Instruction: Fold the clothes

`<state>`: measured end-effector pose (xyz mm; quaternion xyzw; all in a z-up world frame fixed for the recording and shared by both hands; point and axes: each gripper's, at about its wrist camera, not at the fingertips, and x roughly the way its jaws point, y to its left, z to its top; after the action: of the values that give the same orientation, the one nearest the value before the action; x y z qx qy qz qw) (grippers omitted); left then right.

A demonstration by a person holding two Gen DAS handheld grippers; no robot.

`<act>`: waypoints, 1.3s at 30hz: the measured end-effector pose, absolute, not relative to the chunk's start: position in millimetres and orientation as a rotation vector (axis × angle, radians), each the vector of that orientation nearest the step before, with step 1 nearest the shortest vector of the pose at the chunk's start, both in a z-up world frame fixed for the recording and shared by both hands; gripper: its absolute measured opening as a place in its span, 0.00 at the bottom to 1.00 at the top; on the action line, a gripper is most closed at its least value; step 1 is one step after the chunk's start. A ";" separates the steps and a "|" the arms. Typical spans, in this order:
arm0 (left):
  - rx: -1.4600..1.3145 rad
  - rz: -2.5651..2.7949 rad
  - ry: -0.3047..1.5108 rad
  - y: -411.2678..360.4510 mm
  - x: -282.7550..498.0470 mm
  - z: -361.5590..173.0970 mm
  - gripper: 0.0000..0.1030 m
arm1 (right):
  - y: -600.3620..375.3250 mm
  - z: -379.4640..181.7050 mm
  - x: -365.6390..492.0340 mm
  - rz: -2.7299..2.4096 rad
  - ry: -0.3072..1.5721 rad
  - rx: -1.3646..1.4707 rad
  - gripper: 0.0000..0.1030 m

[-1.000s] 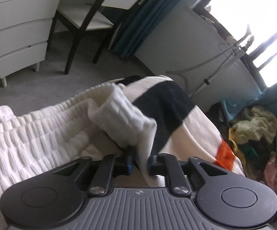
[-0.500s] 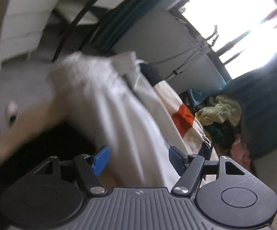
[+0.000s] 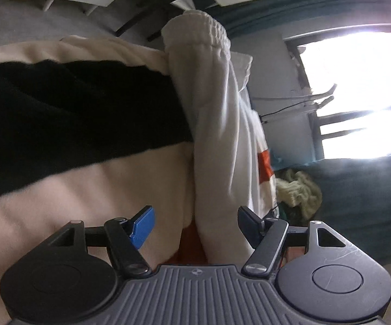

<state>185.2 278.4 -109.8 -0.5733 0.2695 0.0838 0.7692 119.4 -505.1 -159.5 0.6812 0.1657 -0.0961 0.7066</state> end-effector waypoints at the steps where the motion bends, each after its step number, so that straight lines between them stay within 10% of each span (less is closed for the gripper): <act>1: -1.240 0.175 0.569 280.2 188.0 -112.5 0.67 | -503.8 -160.1 125.7 -0.208 0.369 1.497 0.55; 14: -1.203 0.181 0.352 324.1 256.3 -137.4 0.67 | -512.1 -180.8 204.1 -0.284 0.311 1.215 0.54; 17: -1.257 0.153 0.291 330.8 274.8 -147.8 0.54 | -516.3 -184.1 214.8 -0.351 0.289 1.191 0.54; 19: -1.291 0.162 0.265 334.3 280.9 -155.4 0.26 | -518.7 -185.9 221.2 -0.392 0.274 1.170 0.40; 22: -1.211 0.208 0.281 336.9 286.9 -151.7 0.11 | -526.1 -184.0 225.4 -0.417 0.289 1.162 0.22; 39: -1.231 0.263 0.298 351.3 154.7 -103.0 0.07 | -541.3 -129.2 141.0 -0.376 0.322 1.184 0.13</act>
<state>154.7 351.3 -103.0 -0.5734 0.1389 0.1226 0.7981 141.0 -541.2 -129.2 0.5522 0.1504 -0.1751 0.8011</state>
